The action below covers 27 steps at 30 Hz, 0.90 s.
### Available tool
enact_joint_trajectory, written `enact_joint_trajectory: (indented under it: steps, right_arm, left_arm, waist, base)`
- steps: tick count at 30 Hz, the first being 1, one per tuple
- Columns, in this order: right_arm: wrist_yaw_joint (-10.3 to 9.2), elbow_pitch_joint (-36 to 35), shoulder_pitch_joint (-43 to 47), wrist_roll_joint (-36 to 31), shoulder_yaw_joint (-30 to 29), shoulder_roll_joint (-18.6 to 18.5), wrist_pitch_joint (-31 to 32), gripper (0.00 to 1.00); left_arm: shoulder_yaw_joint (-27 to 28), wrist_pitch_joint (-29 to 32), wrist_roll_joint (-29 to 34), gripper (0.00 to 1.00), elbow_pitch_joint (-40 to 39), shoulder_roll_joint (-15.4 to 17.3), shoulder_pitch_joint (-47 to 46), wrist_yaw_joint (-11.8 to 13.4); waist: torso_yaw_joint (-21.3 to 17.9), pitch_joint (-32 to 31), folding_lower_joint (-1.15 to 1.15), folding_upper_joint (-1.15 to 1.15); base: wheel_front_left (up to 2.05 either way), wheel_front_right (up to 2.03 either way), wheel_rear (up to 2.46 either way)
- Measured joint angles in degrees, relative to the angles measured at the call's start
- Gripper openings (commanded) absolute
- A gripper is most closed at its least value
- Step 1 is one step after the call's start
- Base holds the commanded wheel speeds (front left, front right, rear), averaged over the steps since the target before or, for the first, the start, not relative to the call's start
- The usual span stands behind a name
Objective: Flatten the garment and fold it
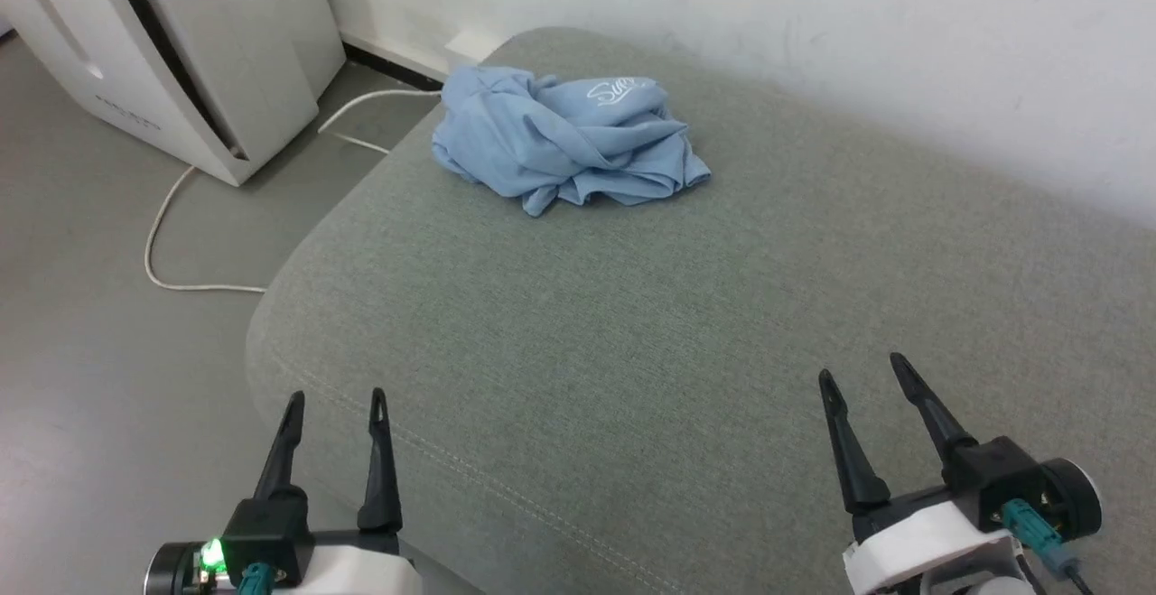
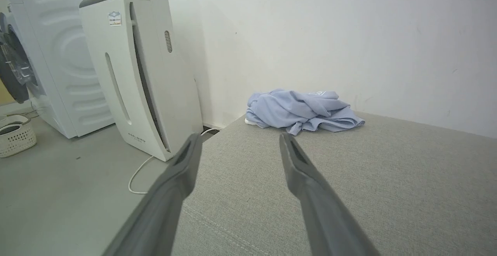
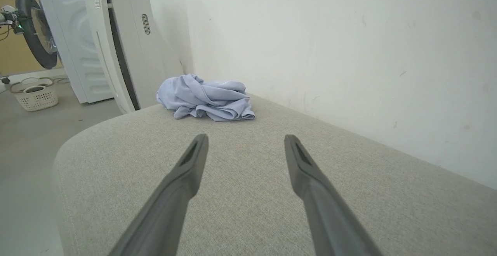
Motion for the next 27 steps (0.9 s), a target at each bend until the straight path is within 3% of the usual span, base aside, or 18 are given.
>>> enact_joint_trajectory:
  steps: [7, 15, 22, 27]
  right_arm:
    - [0.0, -2.5, -1.3, -4.1, 0.0, 0.1, 0.0, 1.0]
    - [0.0, -6.2, -3.9, -6.3, -1.5, 0.1, 0.0, 1.0]
    - [0.0, -10.3, -8.0, -6.6, -1.5, 0.2, 0.0, 1.0]
    - [0.0, -13.9, -10.2, -7.3, -1.8, 0.2, 0.5, 1.0]
  left_arm:
    - [0.0, 0.0, -0.5, 1.0, 2.6, 1.8, -8.1, -3.3]
    - [2.0, 2.7, -3.0, 1.0, 7.5, 7.4, -24.5, -7.6]
    - [2.5, 15.7, -8.1, 1.0, 14.9, 14.5, -41.8, -10.9]
    - [-0.4, 27.1, -12.8, 1.0, 23.0, 20.6, -52.5, -11.6]
  waist:
    - [-1.9, 4.0, 0.01, 0.0]
    - [-4.9, 10.6, 0.01, 0.0]
    - [-8.4, 18.6, 0.02, 0.0]
    - [-11.3, 24.2, 0.02, 0.0]
  base:
    - [0.0, 0.0, 0.0]
    - [0.0, 0.0, 0.0]
    - [0.0, 0.0, 0.0]
    - [0.0, 0.0, 0.0]
